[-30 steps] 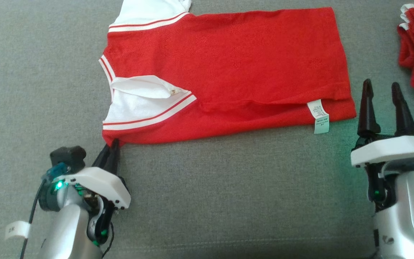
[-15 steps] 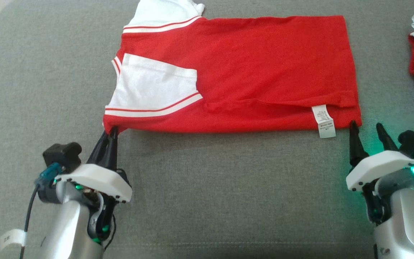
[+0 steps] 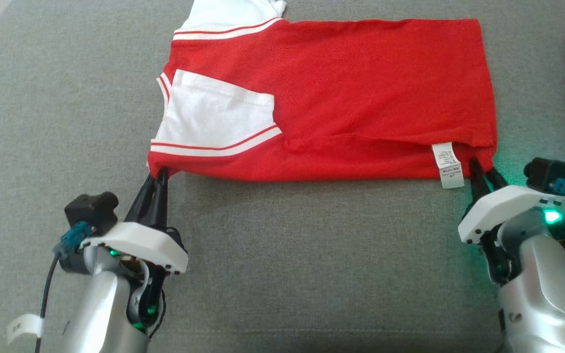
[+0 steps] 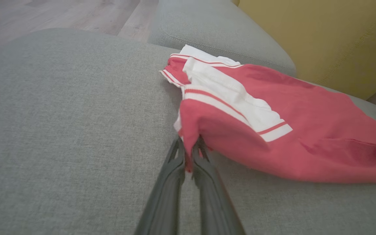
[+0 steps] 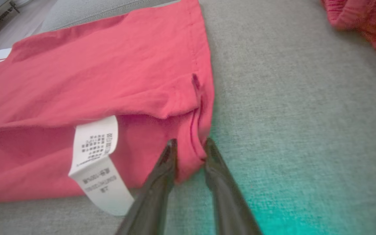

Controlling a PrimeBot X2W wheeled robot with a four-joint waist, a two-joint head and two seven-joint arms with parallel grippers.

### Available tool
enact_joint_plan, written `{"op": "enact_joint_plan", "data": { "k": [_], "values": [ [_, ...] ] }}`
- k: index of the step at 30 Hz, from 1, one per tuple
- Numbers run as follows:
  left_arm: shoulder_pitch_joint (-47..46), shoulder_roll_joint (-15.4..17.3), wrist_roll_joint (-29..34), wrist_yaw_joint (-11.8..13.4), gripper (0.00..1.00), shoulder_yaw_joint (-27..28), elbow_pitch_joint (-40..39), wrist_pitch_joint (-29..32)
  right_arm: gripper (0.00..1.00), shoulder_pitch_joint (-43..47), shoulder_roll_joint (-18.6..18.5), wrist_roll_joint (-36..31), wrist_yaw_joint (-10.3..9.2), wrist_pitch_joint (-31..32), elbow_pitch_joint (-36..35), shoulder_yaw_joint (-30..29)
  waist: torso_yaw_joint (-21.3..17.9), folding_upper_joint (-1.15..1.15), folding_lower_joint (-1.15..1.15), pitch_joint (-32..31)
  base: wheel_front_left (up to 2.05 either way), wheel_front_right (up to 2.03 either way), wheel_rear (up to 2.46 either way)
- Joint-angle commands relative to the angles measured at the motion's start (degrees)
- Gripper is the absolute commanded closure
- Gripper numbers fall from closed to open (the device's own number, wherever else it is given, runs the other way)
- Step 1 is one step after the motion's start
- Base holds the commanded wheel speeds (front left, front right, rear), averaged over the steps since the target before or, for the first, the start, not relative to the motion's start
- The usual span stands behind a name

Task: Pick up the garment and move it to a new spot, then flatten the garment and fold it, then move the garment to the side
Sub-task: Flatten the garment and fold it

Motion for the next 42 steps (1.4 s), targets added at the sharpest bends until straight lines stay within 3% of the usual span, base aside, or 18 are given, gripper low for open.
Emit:
{"op": "enact_joint_plan", "data": {
  "k": [1,2,12,23,33,34,35,36,37,38,42],
  "values": [
    [-1.1,0.8,-0.2,0.5,1.0,1.6,-2.3,-0.9,0.95,-1.2,-0.2,0.6,0.37,0.1,-0.6,1.5,-0.1,0.0,0.0,-0.1,0.0,0.0,0.0],
    [-1.2,0.9,-0.1,0.5,1.0,1.6,-2.5,-1.2,1.0,-1.4,-0.2,0.9,0.37,-0.2,-0.5,1.5,-0.2,0.0,0.0,-0.1,0.0,0.0,0.0],
    [-0.3,2.1,0.2,0.9,1.0,1.6,-7.5,-2.0,1.0,-0.3,-0.2,1.7,0.37,-0.7,-6.2,1.5,-1.0,0.0,0.0,-2.0,0.0,0.0,0.0],
    [14.9,5.1,0.2,2.3,1.0,0.1,-21.3,3.0,1.0,15.9,-0.2,3.3,0.37,8.9,-25.6,1.5,-2.1,0.0,0.0,-3.7,0.0,0.0,0.0],
    [20.6,4.8,-1.4,3.7,1.0,-0.3,-24.0,5.3,1.0,22.2,-0.2,2.6,0.37,11.4,-30.9,0.3,-3.1,0.0,0.0,-2.9,0.0,0.0,0.0],
    [20.5,4.7,-1.5,3.9,1.0,-0.2,-23.6,5.4,0.85,22.3,-0.2,2.6,0.37,11.3,-30.9,0.3,-3.2,0.0,0.0,-2.8,0.0,0.0,0.0],
    [20.2,4.8,-1.3,4.1,1.0,0.0,-23.1,5.3,0.61,22.2,-0.2,2.7,0.37,11.2,-30.8,0.3,-3.3,0.0,0.0,-2.7,0.0,0.0,0.0],
    [20.0,4.9,-1.1,4.4,0.78,0.1,-22.7,5.1,0.3,22.1,-0.2,2.8,0.37,11.1,-30.7,0.4,-3.4,0.0,0.0,-2.6,0.0,0.0,0.0],
    [19.8,5.0,-0.9,4.5,0.48,0.2,-22.3,4.8,0.0,22.0,-0.2,2.9,0.37,10.8,-30.6,0.4,-3.6,0.0,0.0,-2.4,0.0,0.0,0.0],
    [19.6,5.1,-0.9,4.6,0.0,0.3,-22.0,4.6,0.0,21.9,-0.2,3.0,0.37,10.6,-30.5,0.5,-3.8,0.0,0.0,-2.3,0.0,0.0,0.0],
    [17.9,6.7,-0.2,4.5,0.0,1.0,-21.9,4.4,0.0,21.6,-0.2,2.9,0.37,9.1,-31.2,0.0,-4.6,0.0,0.0,-1.8,0.0,0.0,0.0]
  ]
}}
